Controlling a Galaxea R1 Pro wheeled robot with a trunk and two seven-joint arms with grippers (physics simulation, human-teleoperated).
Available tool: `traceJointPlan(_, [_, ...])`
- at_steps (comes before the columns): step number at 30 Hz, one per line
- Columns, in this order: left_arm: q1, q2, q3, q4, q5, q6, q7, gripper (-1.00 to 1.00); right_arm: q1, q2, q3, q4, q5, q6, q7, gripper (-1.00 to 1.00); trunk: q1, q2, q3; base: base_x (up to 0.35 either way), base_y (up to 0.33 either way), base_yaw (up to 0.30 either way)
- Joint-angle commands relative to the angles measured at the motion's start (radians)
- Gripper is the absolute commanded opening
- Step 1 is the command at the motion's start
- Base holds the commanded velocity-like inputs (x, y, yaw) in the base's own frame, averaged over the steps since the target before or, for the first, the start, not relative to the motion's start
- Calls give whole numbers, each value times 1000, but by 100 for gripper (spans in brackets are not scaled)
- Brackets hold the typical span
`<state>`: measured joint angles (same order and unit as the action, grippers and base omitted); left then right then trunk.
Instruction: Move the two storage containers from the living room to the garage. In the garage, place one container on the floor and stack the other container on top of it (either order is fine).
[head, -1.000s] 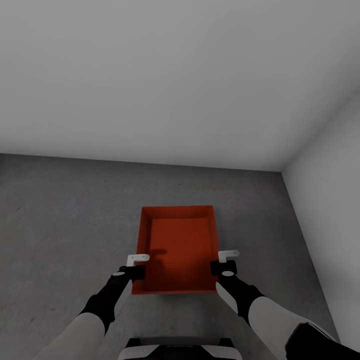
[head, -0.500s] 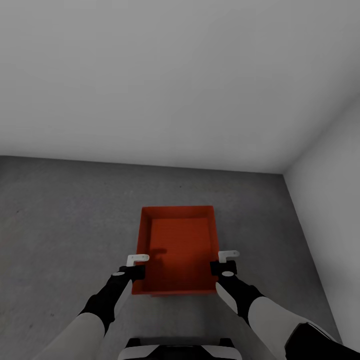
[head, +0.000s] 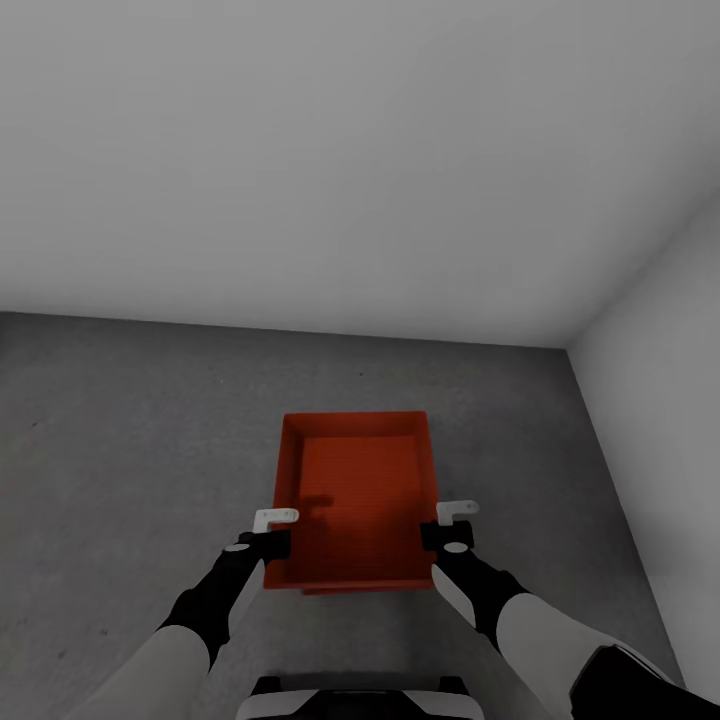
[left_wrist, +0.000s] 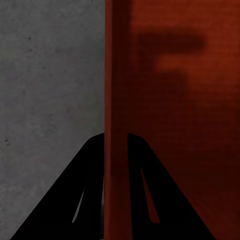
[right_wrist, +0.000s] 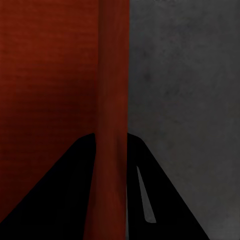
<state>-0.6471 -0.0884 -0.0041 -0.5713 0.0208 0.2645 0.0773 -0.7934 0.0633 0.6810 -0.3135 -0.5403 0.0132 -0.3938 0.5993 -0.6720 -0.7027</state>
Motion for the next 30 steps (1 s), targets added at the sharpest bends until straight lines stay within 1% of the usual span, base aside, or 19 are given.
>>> traceJointPlan(1, [0,1,-17,-4,2,5,10,-100,-1,-3,19,47,-29,21,-10,-100,0,-1,-1,0,0,0])
traceJointPlan(12, [0,1,-17,-4,2,5,10,-100,-1,-3,19,47,-29,19,-10,-100,0,-1,-1,0,0,1])
traceJointPlan(19, [0,1,-18,-4,2,5,10,-100,-1,-4,19,47,-29,15,-10,-100,0,-1,-3,0,0,109])
traceJointPlan(30, [0,1,-17,-4,2,5,10,-100,-1,-4,19,47,-29,16,-10,-100,0,-1,-3,0,0,12])
